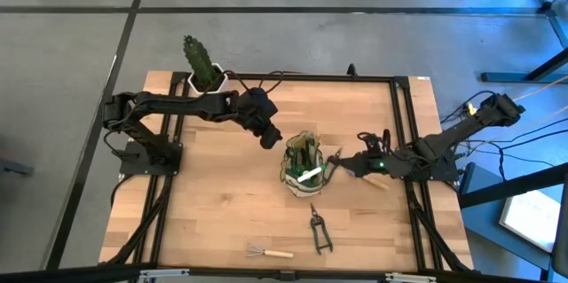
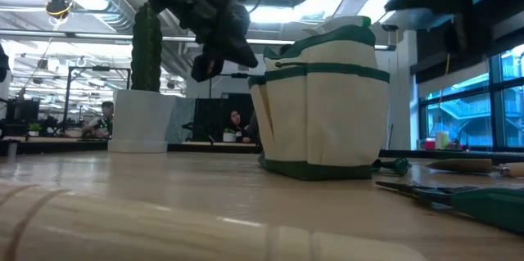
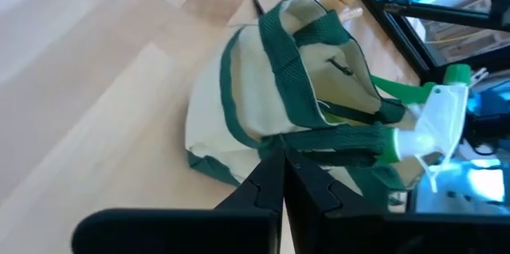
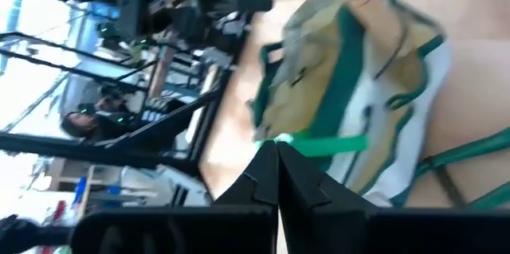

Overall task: Pick & Place Garden tools in Gardening bag
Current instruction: Put the trowel into the gardening bag

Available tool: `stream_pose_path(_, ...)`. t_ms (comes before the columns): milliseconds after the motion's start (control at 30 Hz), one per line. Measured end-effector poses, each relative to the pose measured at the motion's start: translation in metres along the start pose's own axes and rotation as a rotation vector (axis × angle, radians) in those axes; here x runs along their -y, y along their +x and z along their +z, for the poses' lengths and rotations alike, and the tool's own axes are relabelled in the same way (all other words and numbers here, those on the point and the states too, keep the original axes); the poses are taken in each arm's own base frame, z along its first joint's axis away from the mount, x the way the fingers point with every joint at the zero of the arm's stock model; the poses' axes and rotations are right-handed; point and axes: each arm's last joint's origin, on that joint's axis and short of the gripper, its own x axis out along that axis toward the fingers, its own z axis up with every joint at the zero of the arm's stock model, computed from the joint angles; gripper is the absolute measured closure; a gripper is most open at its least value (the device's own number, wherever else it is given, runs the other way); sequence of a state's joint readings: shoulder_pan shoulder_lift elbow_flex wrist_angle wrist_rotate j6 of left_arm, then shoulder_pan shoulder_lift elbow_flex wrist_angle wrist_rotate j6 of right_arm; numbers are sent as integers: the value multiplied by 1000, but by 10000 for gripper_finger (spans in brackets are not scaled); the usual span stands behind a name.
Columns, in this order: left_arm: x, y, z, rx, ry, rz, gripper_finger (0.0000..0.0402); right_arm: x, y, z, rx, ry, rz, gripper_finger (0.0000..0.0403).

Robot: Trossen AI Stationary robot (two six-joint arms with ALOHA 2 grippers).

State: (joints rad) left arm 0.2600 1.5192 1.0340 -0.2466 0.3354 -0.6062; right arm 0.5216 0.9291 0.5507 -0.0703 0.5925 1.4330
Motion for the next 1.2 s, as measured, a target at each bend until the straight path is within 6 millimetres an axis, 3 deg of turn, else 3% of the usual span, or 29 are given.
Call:
stream_pose_path(433,11,0,-5,-25,-117,-59,399,-17,-32,-46,86,90,179,403)
stream_pose_path(700,21,-4,-9,-23,-108,-70,399,-22,-38,-78,329,197,239,403)
stream_pose_path(1000,27,-17,-8,-2,-17,-118,398,-28,-40,-83,456,114,210,403)
stream_pose_path(1200,29,-17,-9,-37,85,-166,400,-40,-42,-88,463,180,225,403)
